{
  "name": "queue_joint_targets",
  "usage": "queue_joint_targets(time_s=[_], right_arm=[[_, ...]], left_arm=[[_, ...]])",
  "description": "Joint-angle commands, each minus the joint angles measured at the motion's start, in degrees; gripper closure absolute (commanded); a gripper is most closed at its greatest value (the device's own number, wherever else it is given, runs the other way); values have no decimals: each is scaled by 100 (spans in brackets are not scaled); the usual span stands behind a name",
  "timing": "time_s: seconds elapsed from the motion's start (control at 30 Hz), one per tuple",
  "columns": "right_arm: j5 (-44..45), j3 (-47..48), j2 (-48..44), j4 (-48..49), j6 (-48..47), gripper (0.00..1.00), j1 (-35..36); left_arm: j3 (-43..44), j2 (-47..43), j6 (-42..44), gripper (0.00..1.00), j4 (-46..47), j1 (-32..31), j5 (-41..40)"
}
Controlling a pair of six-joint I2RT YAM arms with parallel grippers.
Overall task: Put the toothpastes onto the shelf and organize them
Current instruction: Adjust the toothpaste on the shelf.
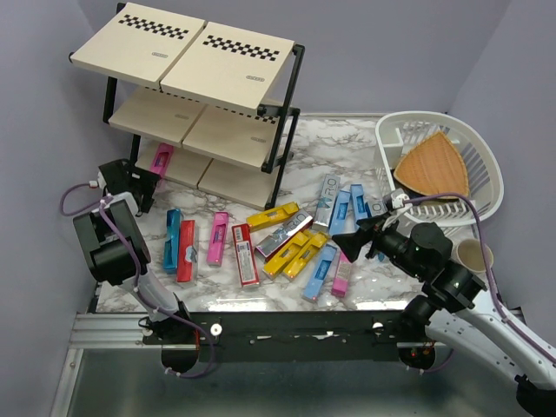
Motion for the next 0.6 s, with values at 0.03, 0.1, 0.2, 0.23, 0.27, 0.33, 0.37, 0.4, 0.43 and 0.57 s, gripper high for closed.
queue_joint_targets(time_s=[0.03, 0.1, 0.2, 0.23, 0.27, 0.33, 0.37, 0.4, 0.43, 0.57], right_arm=[[217, -12, 141, 24, 10, 0, 30], [252, -3, 168, 24, 10, 0, 30], [278, -3, 229, 24, 10, 0, 30], [278, -3, 247, 33, 10, 0, 30], [278, 5, 273, 24, 10, 0, 30], [270, 5, 308, 33, 1, 0, 30], [270, -3, 309, 41, 10, 0, 30], [270, -12, 343, 41, 1, 0, 30], [270, -3, 344, 41, 10, 0, 30], [287, 14, 396, 33, 1, 0, 30]], left_arm=[[554, 312, -346, 14, 385, -75, 253], [669, 400, -399, 18, 402, -67, 271], [923, 558, -416, 22, 367, -84, 288], [976, 585, -425, 22, 332, -76, 279], [1099, 646, -408, 23, 306, -67, 236], [1205, 708, -399, 23, 271, -76, 227], [1310, 769, -407, 24, 253, -67, 227], [1363, 813, -399, 24, 253, -75, 209], [1416, 840, -407, 24, 235, -76, 218], [1723, 1042, -381, 24, 183, -76, 209]])
